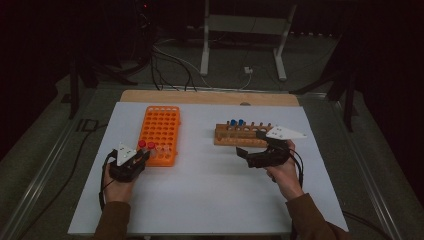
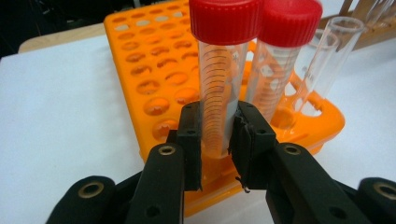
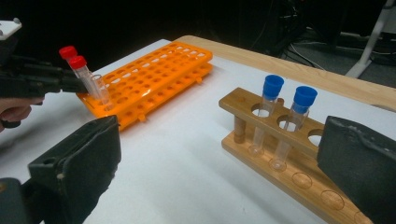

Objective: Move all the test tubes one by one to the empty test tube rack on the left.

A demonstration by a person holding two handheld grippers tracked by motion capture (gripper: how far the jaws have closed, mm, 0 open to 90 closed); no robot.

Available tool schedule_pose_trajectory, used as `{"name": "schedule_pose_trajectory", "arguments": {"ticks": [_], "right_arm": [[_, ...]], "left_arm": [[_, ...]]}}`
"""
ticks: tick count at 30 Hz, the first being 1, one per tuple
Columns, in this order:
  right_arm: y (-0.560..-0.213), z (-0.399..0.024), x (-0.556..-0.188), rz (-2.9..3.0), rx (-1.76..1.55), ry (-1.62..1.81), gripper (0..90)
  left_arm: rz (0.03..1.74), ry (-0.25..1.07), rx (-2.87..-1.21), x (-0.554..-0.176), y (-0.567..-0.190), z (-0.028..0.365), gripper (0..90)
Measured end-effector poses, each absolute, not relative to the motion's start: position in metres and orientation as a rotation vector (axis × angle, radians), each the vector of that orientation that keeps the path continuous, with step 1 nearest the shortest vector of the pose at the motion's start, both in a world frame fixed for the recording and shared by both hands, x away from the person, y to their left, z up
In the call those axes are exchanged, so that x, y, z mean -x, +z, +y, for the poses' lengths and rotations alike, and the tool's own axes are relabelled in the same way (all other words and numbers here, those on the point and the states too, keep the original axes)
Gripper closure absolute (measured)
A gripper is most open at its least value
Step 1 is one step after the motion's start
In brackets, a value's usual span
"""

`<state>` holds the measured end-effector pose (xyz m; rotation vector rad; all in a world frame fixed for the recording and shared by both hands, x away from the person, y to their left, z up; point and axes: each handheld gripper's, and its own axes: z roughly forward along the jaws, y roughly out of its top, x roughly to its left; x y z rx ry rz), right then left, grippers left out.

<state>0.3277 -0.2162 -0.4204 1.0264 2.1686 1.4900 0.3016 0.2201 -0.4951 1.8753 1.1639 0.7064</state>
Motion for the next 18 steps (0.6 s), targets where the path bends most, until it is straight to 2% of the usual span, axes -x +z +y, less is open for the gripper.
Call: {"name": "schedule_pose_trajectory", "arguments": {"ticks": [10,18], "right_arm": [[-0.422,-0.214,-0.329,2.175,-1.028,1.486,0.1],[-0.422,-0.215,-0.331,2.169,-1.03,1.479,0.1]], "left_arm": [[1.183,0.672,-1.88,-0.303,-0.496,0.222,73.3],[1.209,0.692,-1.835,-0.291,-0.486,0.226,51.8]]}}
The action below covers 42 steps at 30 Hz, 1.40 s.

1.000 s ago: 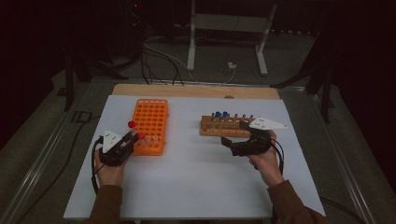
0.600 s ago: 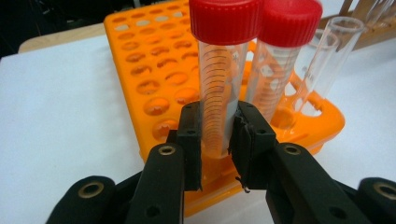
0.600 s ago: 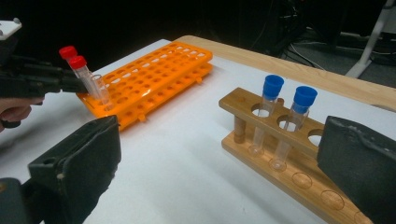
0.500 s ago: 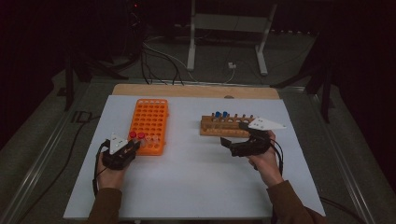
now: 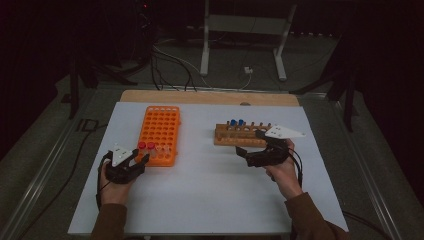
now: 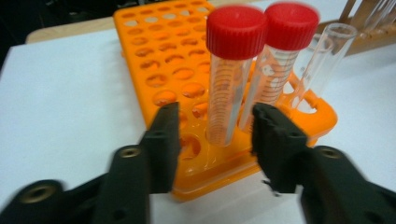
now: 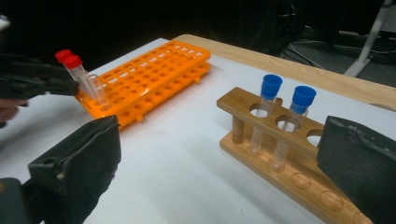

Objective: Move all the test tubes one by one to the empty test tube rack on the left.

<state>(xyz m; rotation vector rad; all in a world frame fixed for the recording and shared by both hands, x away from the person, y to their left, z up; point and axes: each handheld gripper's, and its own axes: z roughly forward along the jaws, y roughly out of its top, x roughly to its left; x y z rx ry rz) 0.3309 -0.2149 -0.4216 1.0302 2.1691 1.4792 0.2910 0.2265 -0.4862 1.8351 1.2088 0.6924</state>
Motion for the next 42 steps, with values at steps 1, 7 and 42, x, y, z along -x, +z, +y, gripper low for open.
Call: {"name": "schedule_pose_trajectory", "arguments": {"ticks": [1,7,42], "right_arm": [[-0.422,-0.215,-0.331,2.169,-1.033,1.472,0.1],[-0.421,-0.214,-0.339,2.159,-1.046,1.43,1.3],[-0.459,-0.192,-0.415,2.1,-1.232,1.215,72.5]], "left_arm": [[1.207,0.693,-1.821,-0.289,-0.484,0.227,48.3],[1.185,0.675,-1.735,-0.282,-0.472,0.224,27.7],[1.03,0.65,-1.699,-0.274,-0.442,0.17,1.2]]}}
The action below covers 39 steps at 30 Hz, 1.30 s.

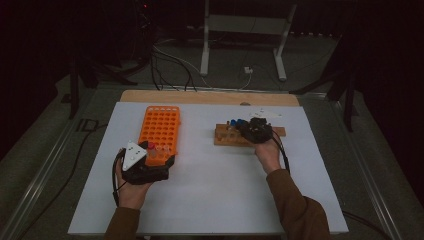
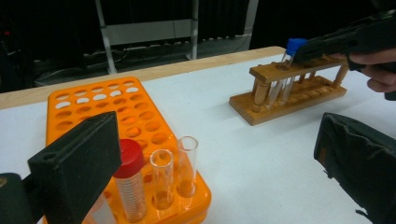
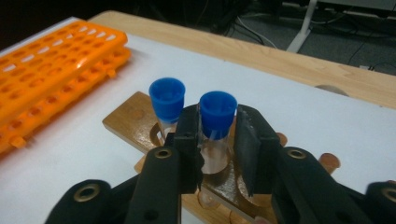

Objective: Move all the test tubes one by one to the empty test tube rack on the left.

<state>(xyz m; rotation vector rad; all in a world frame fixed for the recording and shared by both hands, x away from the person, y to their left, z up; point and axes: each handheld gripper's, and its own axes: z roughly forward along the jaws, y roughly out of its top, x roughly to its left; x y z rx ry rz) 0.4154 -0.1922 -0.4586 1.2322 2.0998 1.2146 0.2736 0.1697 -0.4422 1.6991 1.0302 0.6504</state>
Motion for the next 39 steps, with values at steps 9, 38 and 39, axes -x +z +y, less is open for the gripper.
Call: {"name": "schedule_pose_trajectory", "arguments": {"ticks": [9,38,39], "right_arm": [[-0.461,-0.189,-0.413,2.102,-1.228,1.207,76.6],[-0.4,-0.212,-0.383,2.009,-1.116,1.338,76.7],[-0.4,-0.212,-0.383,2.009,-1.116,1.338,76.7]], "left_arm": [[1.01,0.636,-1.707,-0.272,-0.442,0.165,1.2],[0.946,0.569,-1.76,-0.282,-0.443,0.136,1.4],[0.946,0.569,-1.76,-0.282,-0.443,0.136,1.4]]}}
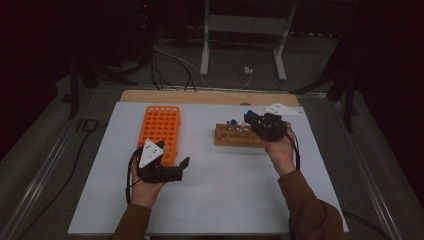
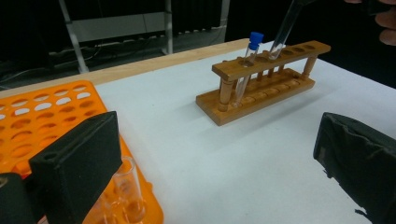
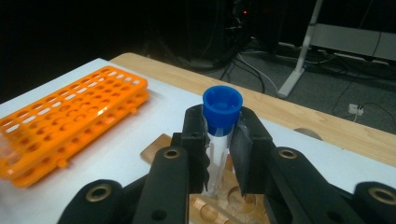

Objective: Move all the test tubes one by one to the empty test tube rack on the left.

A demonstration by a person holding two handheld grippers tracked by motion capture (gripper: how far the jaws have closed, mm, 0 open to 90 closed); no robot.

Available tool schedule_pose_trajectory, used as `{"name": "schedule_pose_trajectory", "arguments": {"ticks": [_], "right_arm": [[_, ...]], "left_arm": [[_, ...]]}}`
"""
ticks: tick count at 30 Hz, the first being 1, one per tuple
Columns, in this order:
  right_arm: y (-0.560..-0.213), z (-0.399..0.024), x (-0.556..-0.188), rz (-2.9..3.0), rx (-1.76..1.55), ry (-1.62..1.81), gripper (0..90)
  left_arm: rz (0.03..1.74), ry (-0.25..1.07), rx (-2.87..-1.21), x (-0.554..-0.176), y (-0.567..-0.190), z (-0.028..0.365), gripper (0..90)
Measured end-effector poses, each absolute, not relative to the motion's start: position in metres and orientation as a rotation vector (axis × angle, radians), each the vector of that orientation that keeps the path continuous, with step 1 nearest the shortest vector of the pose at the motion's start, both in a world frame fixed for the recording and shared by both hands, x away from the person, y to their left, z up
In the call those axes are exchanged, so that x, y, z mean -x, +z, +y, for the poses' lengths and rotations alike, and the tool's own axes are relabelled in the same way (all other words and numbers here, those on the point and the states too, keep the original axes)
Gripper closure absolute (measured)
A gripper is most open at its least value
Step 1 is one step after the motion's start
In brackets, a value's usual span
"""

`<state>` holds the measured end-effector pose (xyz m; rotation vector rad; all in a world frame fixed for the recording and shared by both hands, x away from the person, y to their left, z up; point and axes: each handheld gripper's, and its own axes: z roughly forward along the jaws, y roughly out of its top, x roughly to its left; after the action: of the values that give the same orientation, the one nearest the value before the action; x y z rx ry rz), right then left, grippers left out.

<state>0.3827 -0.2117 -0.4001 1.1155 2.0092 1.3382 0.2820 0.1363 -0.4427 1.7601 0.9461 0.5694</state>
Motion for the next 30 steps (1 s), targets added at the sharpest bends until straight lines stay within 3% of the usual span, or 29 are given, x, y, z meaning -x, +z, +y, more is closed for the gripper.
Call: {"name": "schedule_pose_trajectory", "arguments": {"ticks": [11,20,24,30], "right_arm": [[-0.407,-0.2,-0.359,2.105,-1.059,1.391,76.6],[-0.407,-0.17,-0.337,2.208,-0.972,1.468,76.5],[-0.407,-0.156,-0.331,2.253,-0.939,1.482,76.5],[-0.41,-0.143,-0.327,2.299,-0.926,1.499,76.4]], "left_arm": [[0.903,0.578,-1.785,-0.287,-0.441,0.115,4.0],[0.844,0.569,-1.827,-0.295,-0.442,0.081,11.6],[0.834,0.564,-1.844,-0.297,-0.443,0.071,18.0],[0.8,0.545,-1.859,-0.299,-0.445,0.058,43.8]]}}
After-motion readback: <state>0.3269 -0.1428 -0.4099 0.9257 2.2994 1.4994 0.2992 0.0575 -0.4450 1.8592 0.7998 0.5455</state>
